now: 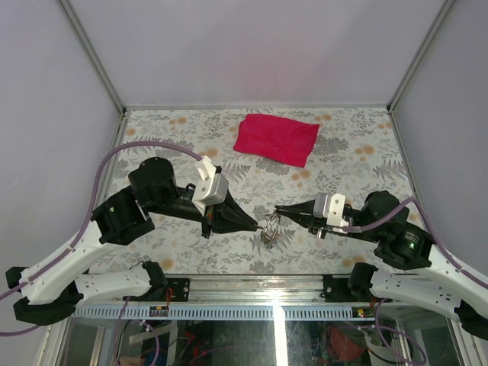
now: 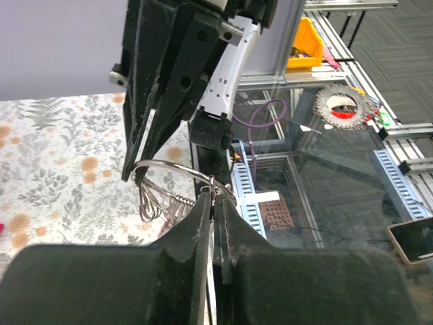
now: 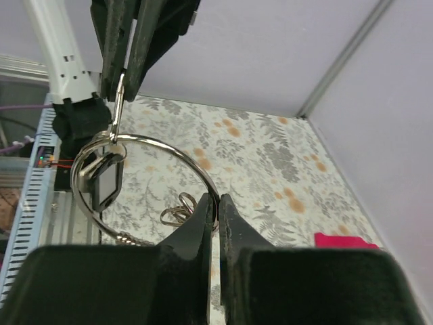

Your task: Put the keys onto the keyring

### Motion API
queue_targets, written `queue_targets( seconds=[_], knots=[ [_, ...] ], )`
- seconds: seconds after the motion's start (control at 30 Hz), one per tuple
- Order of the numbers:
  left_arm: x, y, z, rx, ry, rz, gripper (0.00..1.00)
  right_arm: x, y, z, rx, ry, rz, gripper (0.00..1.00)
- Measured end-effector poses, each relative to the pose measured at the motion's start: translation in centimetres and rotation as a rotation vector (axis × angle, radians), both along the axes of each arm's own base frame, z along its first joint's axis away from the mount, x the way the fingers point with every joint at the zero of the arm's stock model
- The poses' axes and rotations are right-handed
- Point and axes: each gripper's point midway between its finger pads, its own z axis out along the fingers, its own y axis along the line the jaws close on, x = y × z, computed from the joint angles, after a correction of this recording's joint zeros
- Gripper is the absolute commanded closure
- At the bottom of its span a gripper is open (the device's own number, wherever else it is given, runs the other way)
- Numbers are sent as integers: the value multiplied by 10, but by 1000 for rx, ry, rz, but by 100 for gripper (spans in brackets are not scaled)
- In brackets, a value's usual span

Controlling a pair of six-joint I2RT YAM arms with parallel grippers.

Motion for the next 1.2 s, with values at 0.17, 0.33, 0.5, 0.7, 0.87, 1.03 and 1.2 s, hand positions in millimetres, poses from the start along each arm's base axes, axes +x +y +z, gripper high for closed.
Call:
queue_targets(
  seconds=[0.17, 0.33, 0.5, 0.7, 0.87, 1.03, 1.2],
  knots=[
    [7, 4, 7, -23, -31, 56, 80, 10, -11, 13, 0, -18, -80, 100],
    [8, 11, 8, -28, -34, 90, 64, 24, -24, 26, 11, -24, -183, 100],
    [8, 17, 12, -45, -38, 117, 56, 35, -35, 39, 36, -31, -267, 100],
    [21, 19, 12, -43, -24, 205, 49, 48, -50, 42, 19, -25, -373, 100],
    [46, 19, 3, -21, 23, 354, 42, 63, -60, 35, -42, 6, -476, 100],
    [76, 22, -14, 5, 73, 536, 22, 78, -63, 20, -153, 104, -585, 99],
    [106, 28, -31, 41, 116, 714, 0, 91, -65, -16, -283, 209, -694, 99]
  ],
)
